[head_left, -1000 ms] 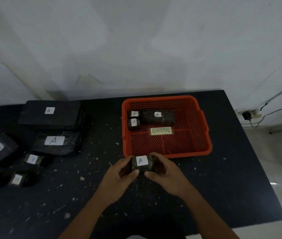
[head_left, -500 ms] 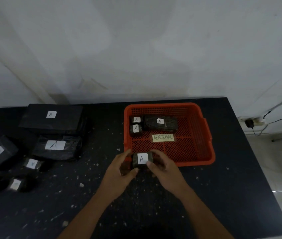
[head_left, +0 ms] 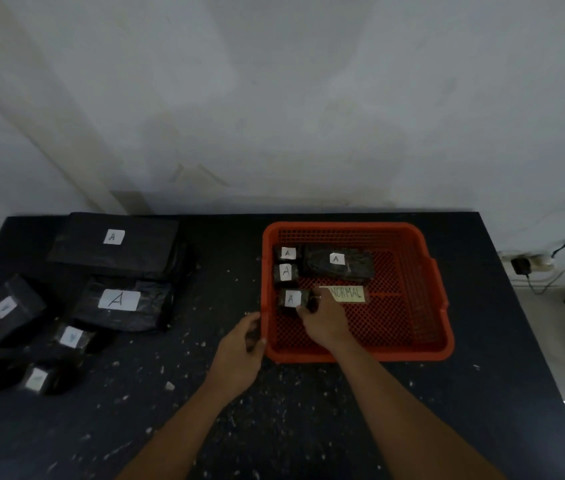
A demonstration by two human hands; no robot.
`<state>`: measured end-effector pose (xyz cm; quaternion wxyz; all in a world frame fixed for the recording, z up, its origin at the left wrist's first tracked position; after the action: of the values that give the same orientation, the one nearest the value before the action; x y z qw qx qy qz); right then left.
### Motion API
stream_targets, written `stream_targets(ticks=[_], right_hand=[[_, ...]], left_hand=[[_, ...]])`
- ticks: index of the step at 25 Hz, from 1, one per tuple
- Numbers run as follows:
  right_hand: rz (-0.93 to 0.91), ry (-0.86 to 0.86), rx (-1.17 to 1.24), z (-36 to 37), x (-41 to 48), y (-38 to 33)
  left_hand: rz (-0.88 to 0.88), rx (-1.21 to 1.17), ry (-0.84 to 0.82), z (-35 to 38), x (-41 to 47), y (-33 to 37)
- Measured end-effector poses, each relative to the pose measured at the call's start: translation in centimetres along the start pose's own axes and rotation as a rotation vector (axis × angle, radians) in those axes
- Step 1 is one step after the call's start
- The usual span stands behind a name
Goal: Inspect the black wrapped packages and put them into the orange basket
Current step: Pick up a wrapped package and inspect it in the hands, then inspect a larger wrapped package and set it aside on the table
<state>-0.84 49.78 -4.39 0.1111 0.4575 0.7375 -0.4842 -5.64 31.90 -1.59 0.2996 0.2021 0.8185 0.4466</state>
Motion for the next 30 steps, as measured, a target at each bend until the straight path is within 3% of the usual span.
stream_targets(ticks=[5, 10, 21, 30], right_hand=[[-0.03, 0.12, -0.063, 0.8, 1.8, 0.0], [-0.021, 0.115, -0.013, 1.2, 1.7, 0.3], [-0.271, 0.264, 0.066, 1.1, -4.7, -6.1], [-0.344, -0.036, 0.031, 14.5, -9.2, -15.5]], left_hand=[[-0.038, -0.02, -0.058, 0.2, 0.3, -0.6], [-0.041, -0.009, -0.081, 0.0, 0.3, -0.7], [-0.091, -0.095, 0.072, -6.5, -3.4, -3.0], [-0.182, -0.092, 0.352, -20.9, -5.2, -10.1]])
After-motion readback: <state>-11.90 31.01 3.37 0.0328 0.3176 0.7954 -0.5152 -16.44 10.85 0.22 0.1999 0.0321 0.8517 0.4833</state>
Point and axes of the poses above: each hand's wrist, its own x-axis towards the middle knuckle, its own z-axis out of the palm, y = z × x, the point moved 4 cm from there along x, towards the middle knuckle, and after that the axes turned 8 degrees about z, right-handed, at the moved point
